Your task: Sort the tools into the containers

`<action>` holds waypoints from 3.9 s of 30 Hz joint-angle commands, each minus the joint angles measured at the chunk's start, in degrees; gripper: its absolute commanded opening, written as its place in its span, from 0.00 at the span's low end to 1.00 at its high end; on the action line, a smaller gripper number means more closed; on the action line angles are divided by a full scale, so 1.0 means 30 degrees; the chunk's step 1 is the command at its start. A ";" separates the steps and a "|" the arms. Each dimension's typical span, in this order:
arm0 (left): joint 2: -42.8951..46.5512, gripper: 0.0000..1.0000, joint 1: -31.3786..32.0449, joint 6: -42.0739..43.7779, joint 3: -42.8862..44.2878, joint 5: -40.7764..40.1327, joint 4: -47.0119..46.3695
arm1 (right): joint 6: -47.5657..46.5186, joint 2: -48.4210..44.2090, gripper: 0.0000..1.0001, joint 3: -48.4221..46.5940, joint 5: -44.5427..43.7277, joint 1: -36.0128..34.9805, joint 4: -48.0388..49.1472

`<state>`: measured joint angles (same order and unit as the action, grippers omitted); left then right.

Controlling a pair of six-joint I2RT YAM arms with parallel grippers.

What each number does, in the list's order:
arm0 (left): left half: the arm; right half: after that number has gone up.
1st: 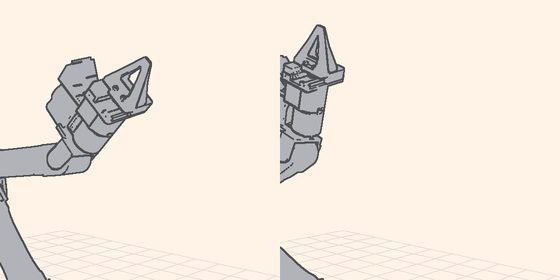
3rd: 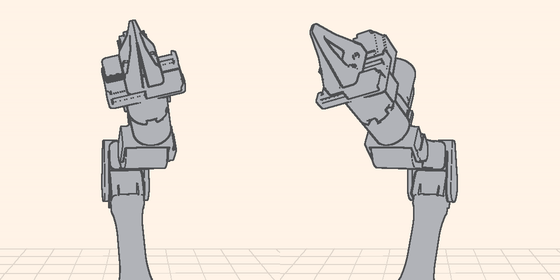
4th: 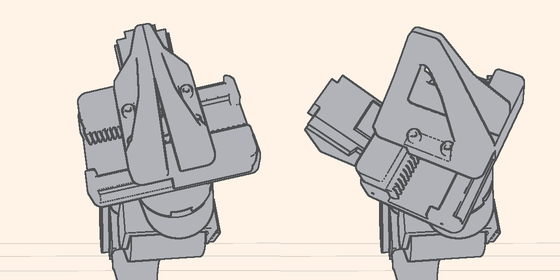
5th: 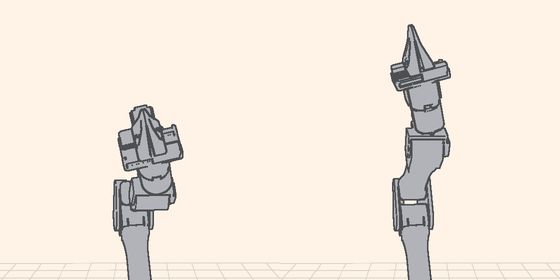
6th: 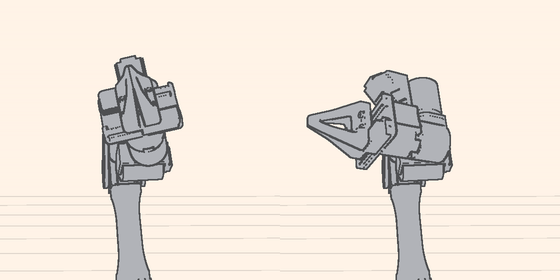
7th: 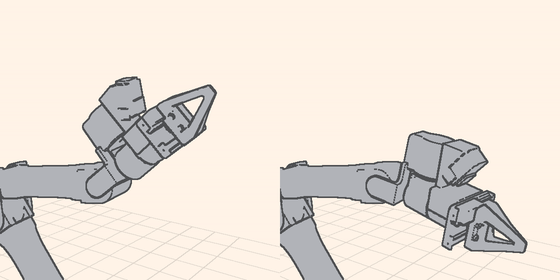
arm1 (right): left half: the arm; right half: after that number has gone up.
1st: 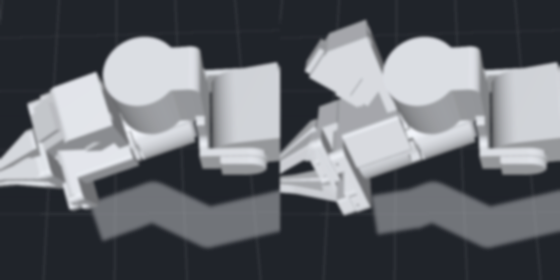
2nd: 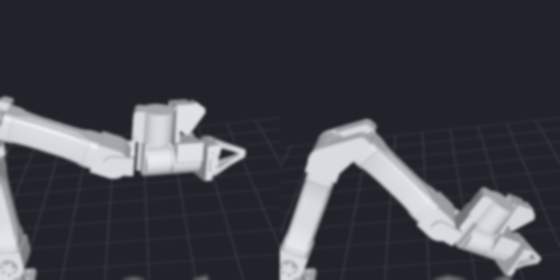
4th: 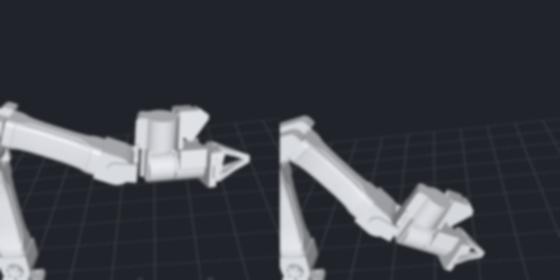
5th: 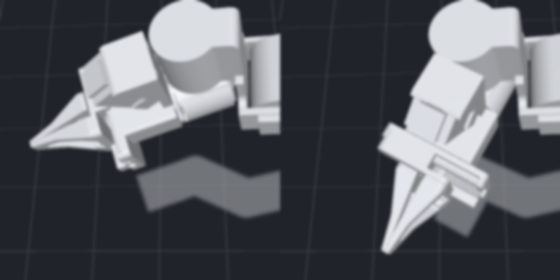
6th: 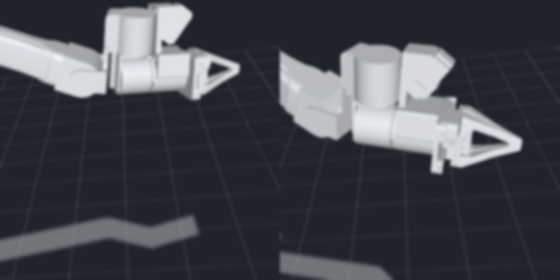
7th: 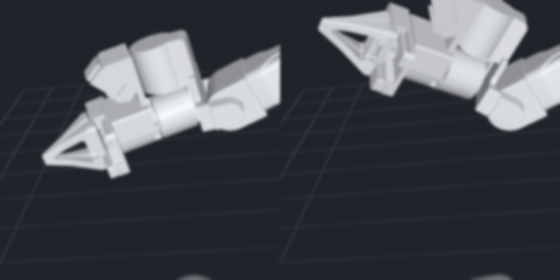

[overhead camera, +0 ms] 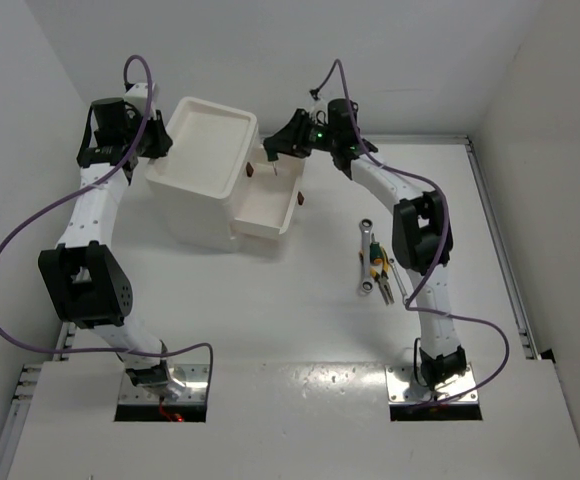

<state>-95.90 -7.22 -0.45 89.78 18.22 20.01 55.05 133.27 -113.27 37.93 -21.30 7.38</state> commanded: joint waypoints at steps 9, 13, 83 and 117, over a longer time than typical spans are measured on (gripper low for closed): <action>-0.1667 0.00 0.0386 -0.1110 -0.1186 0.1545 0.4170 | -0.1415 -0.0271 0.56 -0.0506 0.1155 -0.0078 0.0585; -0.1667 0.00 0.0386 -0.1110 -0.1186 0.1545 0.4170 | -0.1618 -0.1326 0.60 -0.0037 0.1565 0.0096 0.1875; -0.2194 0.00 0.0386 -0.0554 -0.0102 0.0959 0.4170 | -1.5888 -0.6895 0.42 1.3148 -1.0445 0.4258 -1.6082; -0.1841 0.00 0.0386 -0.0905 -0.0629 0.1134 0.4170 | -1.1174 -0.9886 0.00 0.6967 0.0220 -0.0457 -0.9317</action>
<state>-96.88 -7.31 0.67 91.70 18.81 21.93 17.43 99.98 -91.11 37.15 -21.32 -23.88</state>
